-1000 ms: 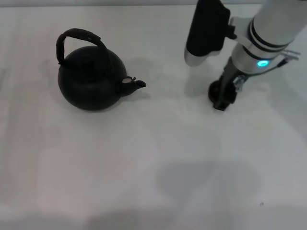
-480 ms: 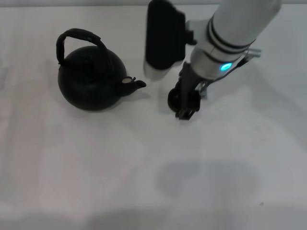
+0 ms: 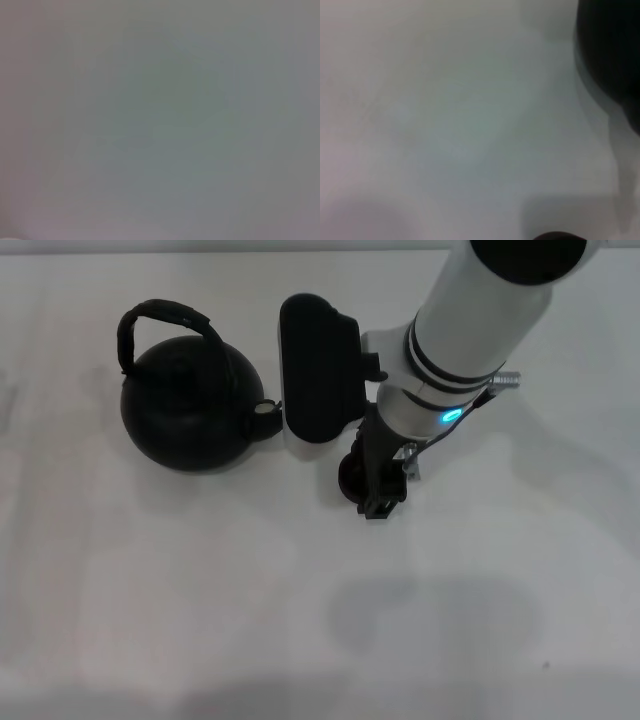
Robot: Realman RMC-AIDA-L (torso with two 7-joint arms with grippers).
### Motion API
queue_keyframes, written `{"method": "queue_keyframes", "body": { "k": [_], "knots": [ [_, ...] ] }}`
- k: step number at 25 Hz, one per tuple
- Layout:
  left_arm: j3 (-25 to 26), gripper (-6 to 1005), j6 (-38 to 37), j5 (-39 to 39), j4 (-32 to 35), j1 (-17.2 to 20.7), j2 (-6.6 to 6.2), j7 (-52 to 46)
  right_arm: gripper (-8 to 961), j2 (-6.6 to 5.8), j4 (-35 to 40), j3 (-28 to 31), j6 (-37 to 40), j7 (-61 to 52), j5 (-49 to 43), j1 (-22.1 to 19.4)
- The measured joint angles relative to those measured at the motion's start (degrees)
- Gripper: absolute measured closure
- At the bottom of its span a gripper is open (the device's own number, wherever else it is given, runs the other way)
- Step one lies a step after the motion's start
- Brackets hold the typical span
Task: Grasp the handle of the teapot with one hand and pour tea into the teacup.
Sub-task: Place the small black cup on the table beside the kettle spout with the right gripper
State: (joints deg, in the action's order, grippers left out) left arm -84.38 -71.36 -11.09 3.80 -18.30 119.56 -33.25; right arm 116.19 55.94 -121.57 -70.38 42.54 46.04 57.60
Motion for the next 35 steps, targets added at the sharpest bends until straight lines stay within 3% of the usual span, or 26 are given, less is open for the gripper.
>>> {"method": "queue_keyframes", "body": {
  "k": [10,35],
  "knots": [
    [-0.09,167,0.0,0.02,-0.2,0.05,-0.03,-0.85,200,0.0,-0.38,-3.27,1.54,-0.24,0.25,-0.47],
    [-0.08,168,-0.17,0.02,-0.09,0.11,-0.12,-0.86,152,0.04,-0.66,-3.5,1.52,-0.62,1.85,-0.64]
  ]
}}
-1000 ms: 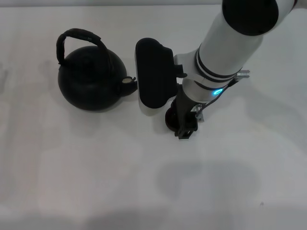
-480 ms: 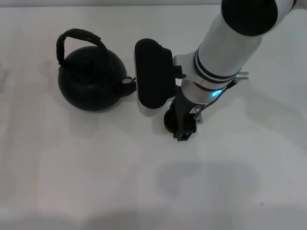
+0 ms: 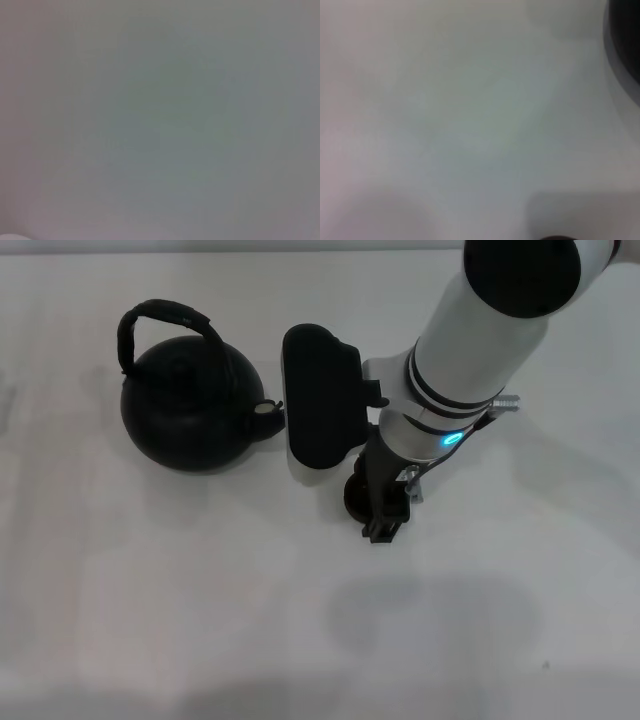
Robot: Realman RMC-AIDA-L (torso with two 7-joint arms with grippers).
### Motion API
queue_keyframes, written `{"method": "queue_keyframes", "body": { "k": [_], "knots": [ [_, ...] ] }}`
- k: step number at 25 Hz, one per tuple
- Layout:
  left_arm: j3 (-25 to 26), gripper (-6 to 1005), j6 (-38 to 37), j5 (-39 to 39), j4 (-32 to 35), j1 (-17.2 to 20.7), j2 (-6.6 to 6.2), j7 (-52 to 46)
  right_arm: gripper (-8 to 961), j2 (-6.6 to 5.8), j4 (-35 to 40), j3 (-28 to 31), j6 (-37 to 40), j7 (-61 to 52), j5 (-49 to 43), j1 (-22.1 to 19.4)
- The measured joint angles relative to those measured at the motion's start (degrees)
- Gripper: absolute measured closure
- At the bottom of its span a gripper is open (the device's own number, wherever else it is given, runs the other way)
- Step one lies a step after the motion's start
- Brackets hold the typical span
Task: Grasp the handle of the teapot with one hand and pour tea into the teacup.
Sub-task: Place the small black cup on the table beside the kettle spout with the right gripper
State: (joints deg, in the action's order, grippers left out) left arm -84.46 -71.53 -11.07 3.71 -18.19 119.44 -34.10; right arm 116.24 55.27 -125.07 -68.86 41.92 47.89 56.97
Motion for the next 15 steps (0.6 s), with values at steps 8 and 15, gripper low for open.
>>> {"method": "queue_keyframes", "body": {
  "k": [8,15],
  "knots": [
    [0.0,166,-0.02,0.0,-0.06,0.01,0.0,0.0,104,-0.04,0.37,0.13,0.57,0.0,0.64,-0.46],
    [0.0,168,-0.09,0.0,-0.04,0.09,0.0,0.0,107,-0.05,2.43,2.17,1.34,0.37,0.48,-2.79]
  ]
}}
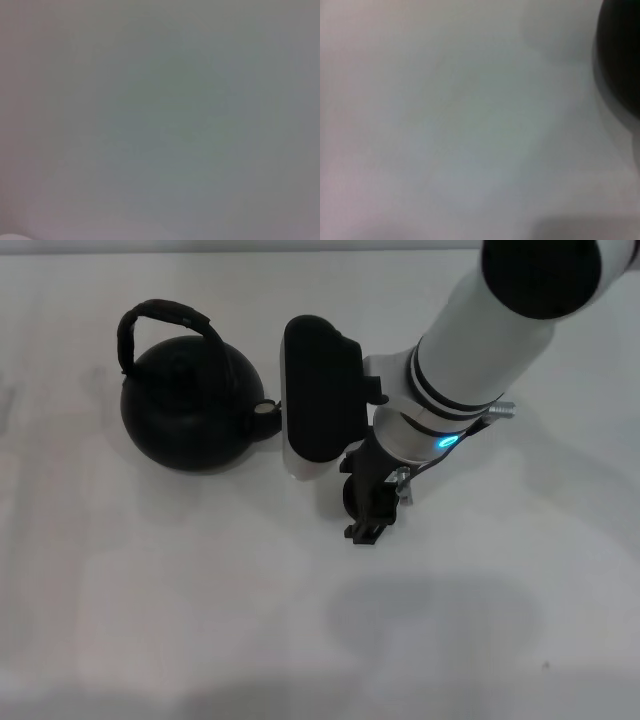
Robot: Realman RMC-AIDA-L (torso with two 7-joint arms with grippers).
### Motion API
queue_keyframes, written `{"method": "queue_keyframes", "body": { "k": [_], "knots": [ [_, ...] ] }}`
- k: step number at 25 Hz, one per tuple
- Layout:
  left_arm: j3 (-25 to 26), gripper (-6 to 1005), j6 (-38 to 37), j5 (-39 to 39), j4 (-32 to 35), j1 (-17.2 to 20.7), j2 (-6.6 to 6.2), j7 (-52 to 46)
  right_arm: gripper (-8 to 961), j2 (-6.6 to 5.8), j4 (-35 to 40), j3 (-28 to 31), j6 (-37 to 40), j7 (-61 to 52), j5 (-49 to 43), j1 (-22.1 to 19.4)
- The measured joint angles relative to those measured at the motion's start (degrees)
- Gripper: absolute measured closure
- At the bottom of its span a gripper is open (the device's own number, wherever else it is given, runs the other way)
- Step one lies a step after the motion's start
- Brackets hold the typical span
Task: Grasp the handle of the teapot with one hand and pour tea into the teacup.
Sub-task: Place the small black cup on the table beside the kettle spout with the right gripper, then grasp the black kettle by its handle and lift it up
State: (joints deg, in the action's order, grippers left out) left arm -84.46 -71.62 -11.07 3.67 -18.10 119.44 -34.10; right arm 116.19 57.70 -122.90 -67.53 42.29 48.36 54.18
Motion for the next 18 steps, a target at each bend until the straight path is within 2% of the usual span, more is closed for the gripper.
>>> {"method": "queue_keyframes", "body": {
  "k": [6,10,18],
  "knots": [
    [0.0,167,-0.02,0.0,0.01,-0.01,0.0,0.0,106,0.0,0.96,2.04,0.46,0.75,-0.22,-1.65],
    [-0.01,167,-0.02,0.0,0.17,-0.01,-0.05,0.0,105,-0.02,2.09,6.81,0.69,3.88,0.02,-4.71],
    [0.0,166,-0.02,0.0,0.35,0.0,-0.17,0.0,106,-0.15,2.43,10.95,0.3,5.66,0.48,-6.7]
  ]
}}
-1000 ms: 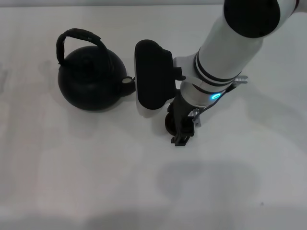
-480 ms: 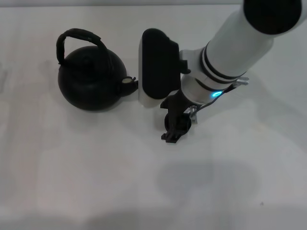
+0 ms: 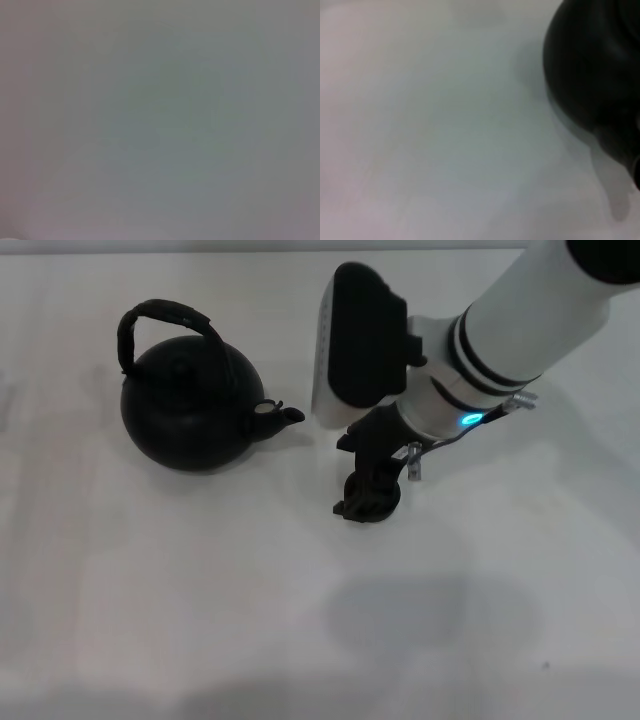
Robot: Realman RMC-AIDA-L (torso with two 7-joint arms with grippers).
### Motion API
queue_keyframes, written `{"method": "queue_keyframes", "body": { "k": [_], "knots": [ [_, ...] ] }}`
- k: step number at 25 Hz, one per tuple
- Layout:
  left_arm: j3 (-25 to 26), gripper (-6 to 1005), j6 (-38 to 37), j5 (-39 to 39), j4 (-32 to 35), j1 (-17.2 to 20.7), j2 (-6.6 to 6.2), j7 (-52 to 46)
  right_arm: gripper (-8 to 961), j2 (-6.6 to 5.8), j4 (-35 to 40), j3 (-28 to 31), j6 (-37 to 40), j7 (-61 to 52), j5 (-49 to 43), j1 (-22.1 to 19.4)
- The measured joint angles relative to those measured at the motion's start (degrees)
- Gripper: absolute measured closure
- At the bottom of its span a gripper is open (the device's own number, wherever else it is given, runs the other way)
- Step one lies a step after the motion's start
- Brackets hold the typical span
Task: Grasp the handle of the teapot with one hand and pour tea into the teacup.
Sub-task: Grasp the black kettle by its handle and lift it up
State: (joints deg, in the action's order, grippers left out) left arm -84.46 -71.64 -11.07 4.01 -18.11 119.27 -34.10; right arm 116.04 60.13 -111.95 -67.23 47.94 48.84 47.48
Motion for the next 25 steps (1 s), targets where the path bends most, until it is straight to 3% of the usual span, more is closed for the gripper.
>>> {"method": "queue_keyframes", "body": {
  "k": [15,25],
  "knots": [
    [0.0,167,0.01,0.13,0.03,-0.44,0.07,0.0,108,-0.37,-0.64,11.41,-4.01,7.9,7.02,-4.43],
    [0.0,167,0.01,0.71,0.27,-0.64,0.08,0.0,109,-0.5,-0.88,26.68,-6.8,14.11,8.87,-9.69]
  ]
}}
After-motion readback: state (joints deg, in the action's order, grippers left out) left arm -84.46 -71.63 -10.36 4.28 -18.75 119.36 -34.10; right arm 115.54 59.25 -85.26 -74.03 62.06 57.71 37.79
